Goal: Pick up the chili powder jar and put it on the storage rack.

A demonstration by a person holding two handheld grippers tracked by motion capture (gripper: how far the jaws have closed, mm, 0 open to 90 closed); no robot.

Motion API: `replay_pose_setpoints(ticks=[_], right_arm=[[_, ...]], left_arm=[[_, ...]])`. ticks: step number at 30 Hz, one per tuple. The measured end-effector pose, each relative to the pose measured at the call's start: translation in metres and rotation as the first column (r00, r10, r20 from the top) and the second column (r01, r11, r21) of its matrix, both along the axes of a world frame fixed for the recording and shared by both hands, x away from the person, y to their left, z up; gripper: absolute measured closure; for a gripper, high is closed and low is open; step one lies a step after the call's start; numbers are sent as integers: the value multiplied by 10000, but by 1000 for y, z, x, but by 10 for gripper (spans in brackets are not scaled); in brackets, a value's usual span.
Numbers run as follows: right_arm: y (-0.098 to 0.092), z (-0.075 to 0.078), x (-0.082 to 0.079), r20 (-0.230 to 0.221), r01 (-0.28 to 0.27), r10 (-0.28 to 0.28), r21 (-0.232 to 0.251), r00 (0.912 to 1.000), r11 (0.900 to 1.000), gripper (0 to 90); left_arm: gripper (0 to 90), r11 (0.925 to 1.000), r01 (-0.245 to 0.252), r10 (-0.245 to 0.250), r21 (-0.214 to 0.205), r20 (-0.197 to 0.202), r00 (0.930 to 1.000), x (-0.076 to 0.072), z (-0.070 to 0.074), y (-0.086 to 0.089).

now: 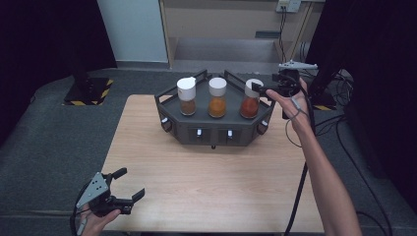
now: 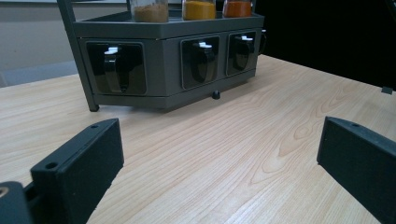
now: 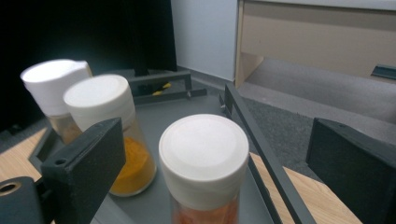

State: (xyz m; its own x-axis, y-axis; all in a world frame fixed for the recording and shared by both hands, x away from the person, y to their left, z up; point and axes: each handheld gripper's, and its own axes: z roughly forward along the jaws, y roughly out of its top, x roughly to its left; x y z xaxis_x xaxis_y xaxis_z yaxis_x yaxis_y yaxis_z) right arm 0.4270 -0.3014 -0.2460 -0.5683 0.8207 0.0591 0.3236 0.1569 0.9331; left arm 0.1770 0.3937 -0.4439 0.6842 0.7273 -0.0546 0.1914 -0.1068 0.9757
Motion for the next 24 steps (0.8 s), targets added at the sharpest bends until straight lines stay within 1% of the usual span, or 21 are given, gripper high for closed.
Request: replay_pose_setpoints(ticks=[3,6,7,8,10,12,13,15,21,22,23,24], right_arm=[[-7,7,-8,121,-120,118,122,9999,9999,49],[-15,10,-15,213,-338,330,346,9992,9988,45],[-17,11,-19,310,-391,380,359,9988,9986,44],[-20,12,-23,382,-456,441,405,9983,9981,44],[-25,12,-29,384,-573,552,565,9977,9968,44],[-27,13,-35,489,-612,588,493,9971,9969,45],[-29,13,-38,517,-681,653,539,9965,9962,44],[-34,13,-43,564,-849,807,759,9951,9935,45],[-41,18,-62,930,-1172,1110,642,9895,9910,42],[-42,17,-65,1037,-1239,1168,646,9877,9902,49],[-45,17,-71,1070,-1464,1382,731,9846,9865,49],[-45,17,-71,1070,-1464,1382,731,9846,9865,49]], left_arm=[[0,10000,0,0,9,7,10000,0,0,0],[0,10000,-16,16,10,-1,10000,0,0,0],[0,10000,-16,16,12,0,10000,0,0,0],[0,10000,-17,17,6,5,10000,0,0,0],[0,10000,-17,17,14,5,10000,0,0,0],[0,10000,-7,7,29,0,10000,0,0,0],[0,10000,-11,11,37,3,10000,0,0,-1],[0,10000,-17,17,26,10,10000,0,0,0],[0,10000,-52,52,11,7,10000,-1,0,0],[0,10000,-53,53,16,7,10000,-1,0,0],[0,10000,-52,52,15,7,10000,-1,0,0],[0,10000,-50,50,17,7,10000,-1,0,0]])
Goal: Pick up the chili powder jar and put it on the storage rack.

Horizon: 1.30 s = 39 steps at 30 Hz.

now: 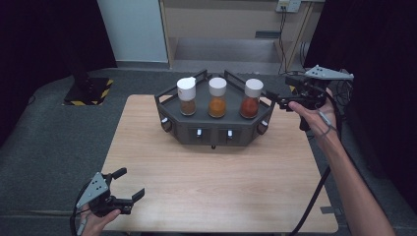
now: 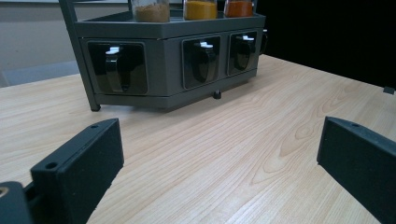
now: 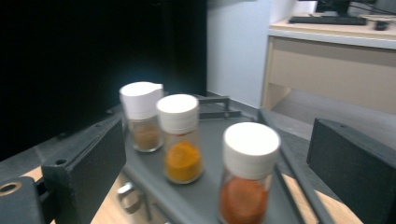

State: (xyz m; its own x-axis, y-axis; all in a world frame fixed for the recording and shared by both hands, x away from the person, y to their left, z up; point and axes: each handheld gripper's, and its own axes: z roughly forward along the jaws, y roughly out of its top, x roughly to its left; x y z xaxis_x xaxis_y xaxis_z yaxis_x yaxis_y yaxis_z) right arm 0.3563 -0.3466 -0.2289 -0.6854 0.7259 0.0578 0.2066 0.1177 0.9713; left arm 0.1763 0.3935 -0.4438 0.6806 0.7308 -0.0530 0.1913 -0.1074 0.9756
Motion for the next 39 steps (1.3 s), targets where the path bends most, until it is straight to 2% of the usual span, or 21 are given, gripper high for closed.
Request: replay_pose_setpoints(ticks=[10,13,16,22,27,35,39], right_arm=[[-9,-9,-32,493,-833,845,-255,9952,9962,29],[-14,-16,-39,605,-1109,1117,-151,9919,9937,22],[-18,-22,-46,648,-1266,1272,-140,9898,9919,22],[-22,-33,-61,1075,-1484,1512,-329,9826,9884,18],[-27,-43,-76,1399,-1559,1626,-579,9767,9861,17],[-31,-59,-102,1602,-1226,1369,-959,9775,9878,23],[-37,-69,-111,1480,-1212,1337,-902,9799,9885,23]], left_arm=[[0,10000,-17,17,5,2,10000,0,0,0],[0,10000,-6,6,19,-9,10000,0,0,0],[0,10000,-5,5,24,-13,10000,0,0,0],[0,10000,-18,18,-4,-7,10000,0,0,0],[0,10000,-12,12,-15,-3,10000,0,0,0],[0,10000,-19,19,3,-20,10000,0,0,0],[0,10000,-27,27,-14,-7,10000,0,0,0]])
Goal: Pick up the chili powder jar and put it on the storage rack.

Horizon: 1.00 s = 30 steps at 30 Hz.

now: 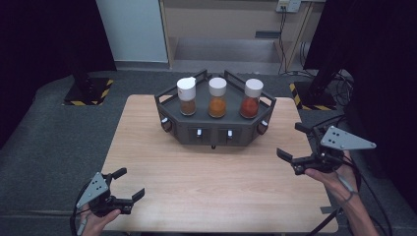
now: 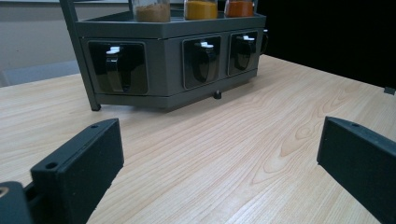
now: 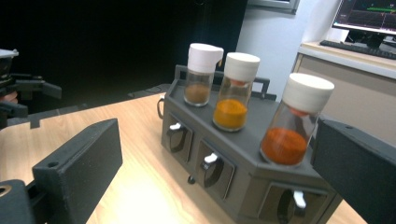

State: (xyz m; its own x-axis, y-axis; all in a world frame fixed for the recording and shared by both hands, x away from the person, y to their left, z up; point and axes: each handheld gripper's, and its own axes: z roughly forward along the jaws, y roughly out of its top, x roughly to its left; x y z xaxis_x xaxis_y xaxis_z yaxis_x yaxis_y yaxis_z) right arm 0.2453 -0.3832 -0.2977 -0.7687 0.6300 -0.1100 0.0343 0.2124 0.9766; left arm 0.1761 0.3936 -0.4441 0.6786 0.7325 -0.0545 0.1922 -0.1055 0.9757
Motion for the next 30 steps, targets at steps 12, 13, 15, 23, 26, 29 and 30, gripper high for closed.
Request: replay_pose_setpoints(ticks=[12,13,15,23,26,29,30], right_arm=[[-12,-33,-31,-239,436,-437,-39,9988,9990,27],[-13,-35,-34,-241,502,-503,-34,9984,9987,27],[-14,-40,-39,-231,590,-591,-27,9980,9983,27],[-18,-60,-57,-363,1067,-1060,177,9937,9941,30],[-20,-68,-60,-528,1200,-1185,266,9916,9924,29],[-20,-76,-63,-592,1345,-1330,237,9893,9906,29],[-20,-79,-65,-627,1433,-1417,220,9879,9894,27]], left_arm=[[0,10000,-50,50,-2,35,10000,-1,0,1],[0,10000,-50,50,4,35,10000,-1,0,0],[0,10000,-27,27,4,45,10000,-1,0,0],[0,10000,-41,41,2,77,10000,-2,0,1],[0,10000,-34,34,27,61,10000,-2,1,1],[0,10000,-36,36,22,86,10000,-2,1,0],[0,10000,-43,42,20,88,10000,-2,1,0]])
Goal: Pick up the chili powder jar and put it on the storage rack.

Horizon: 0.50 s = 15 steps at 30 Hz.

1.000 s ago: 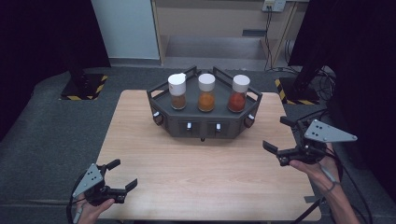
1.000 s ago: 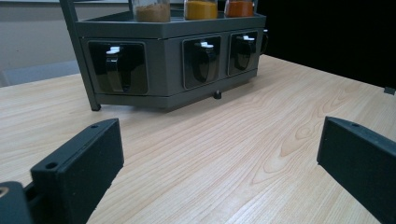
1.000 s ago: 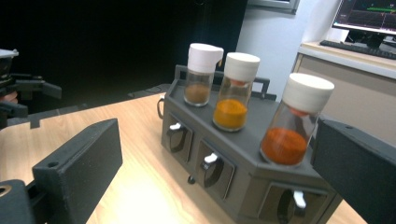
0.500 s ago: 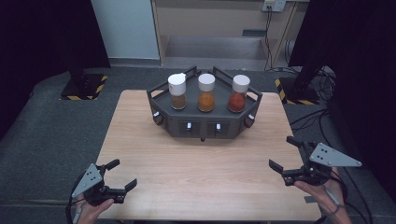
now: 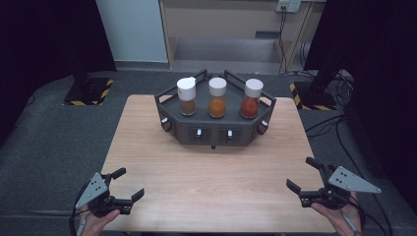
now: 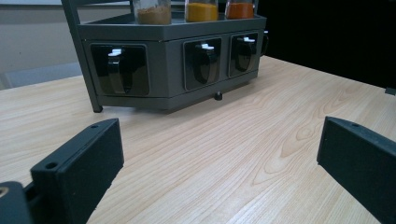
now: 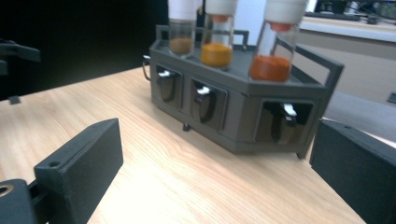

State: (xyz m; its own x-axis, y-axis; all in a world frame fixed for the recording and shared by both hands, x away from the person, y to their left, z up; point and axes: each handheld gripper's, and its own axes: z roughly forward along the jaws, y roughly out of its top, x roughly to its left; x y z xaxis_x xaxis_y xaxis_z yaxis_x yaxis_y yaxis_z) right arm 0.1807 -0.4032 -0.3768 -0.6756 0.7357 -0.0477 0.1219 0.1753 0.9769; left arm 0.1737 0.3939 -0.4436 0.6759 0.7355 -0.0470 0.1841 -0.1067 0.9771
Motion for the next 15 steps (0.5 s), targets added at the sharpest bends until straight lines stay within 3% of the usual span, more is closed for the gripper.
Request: replay_pose_setpoints(ticks=[9,15], right_arm=[[6,-25,-14,-211,873,-872,11,9960,9962,29],[6,-37,-15,-374,1007,-1001,132,9943,9948,29]], left_arm=[[0,10000,5,-5,1,-19,10000,0,0,0],[0,10000,-13,13,10,-30,10000,0,0,0]])
